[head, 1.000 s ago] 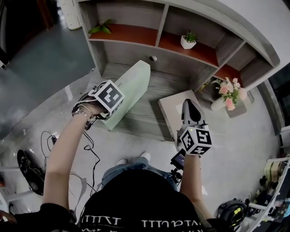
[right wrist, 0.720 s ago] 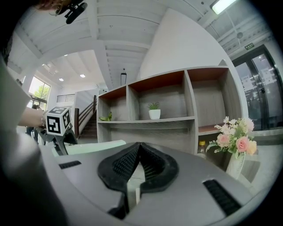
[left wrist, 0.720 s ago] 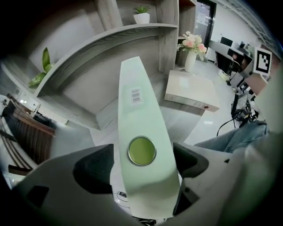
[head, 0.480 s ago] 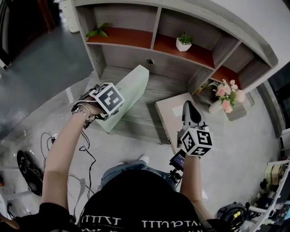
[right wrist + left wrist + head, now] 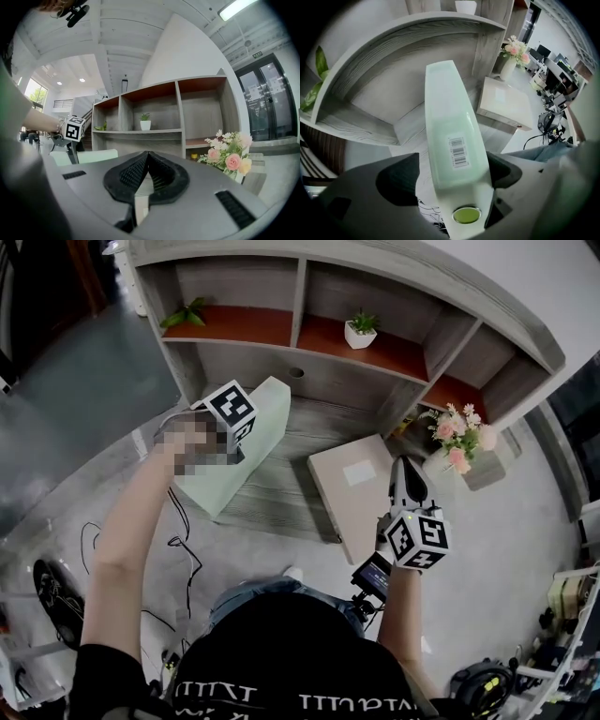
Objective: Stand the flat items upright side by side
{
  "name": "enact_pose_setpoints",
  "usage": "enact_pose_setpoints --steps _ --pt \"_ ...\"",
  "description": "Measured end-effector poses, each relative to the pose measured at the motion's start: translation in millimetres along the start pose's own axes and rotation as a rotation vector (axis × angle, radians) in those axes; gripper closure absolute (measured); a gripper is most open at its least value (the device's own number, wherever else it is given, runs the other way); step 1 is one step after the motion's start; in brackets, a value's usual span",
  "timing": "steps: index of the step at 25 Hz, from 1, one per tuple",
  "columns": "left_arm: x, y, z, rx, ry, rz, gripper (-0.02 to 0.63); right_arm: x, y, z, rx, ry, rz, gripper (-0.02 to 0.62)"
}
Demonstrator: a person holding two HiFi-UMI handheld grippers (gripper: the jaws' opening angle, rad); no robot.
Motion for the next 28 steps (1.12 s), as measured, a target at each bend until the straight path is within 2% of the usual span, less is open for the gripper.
enact_pose_setpoints --steps 5,7,12,16,21,28 --pt "19 -9 -5 -0.01 0.021 0.081 0.166 -8 2 -18 0.006 0.019 0.005 0.581" --pt "26 -10 -10 -0.012 0.03 0.101 0.224 -11 5 -23 0.005 0.021 0.011 0.581" --pt "23 -11 -13 -0.018 -0.002 0.076 0.288 -15 9 -34 0.004 0.015 0.024 0.581" --pt "13 -6 -21 -0.043 -0.039 -0.005 0.299 -13 11 -37 0.0 -0.002 0.026 0.581" --pt "-8 7 -29 -0.1 -0.083 -0.15 0.304 -10 15 -36 0.004 -0.021 0.031 0.581" --pt "-36 26 -18 -0.242 -0.148 -0.417 0.304 -3 21 -14 0.007 -0.061 0.031 0.581"
Point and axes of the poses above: the fingertips, and each gripper's own axes: x forward along the fingers, z to its left, y out of its underside, the point moved 3 cm from there along -x, backward along the fingers
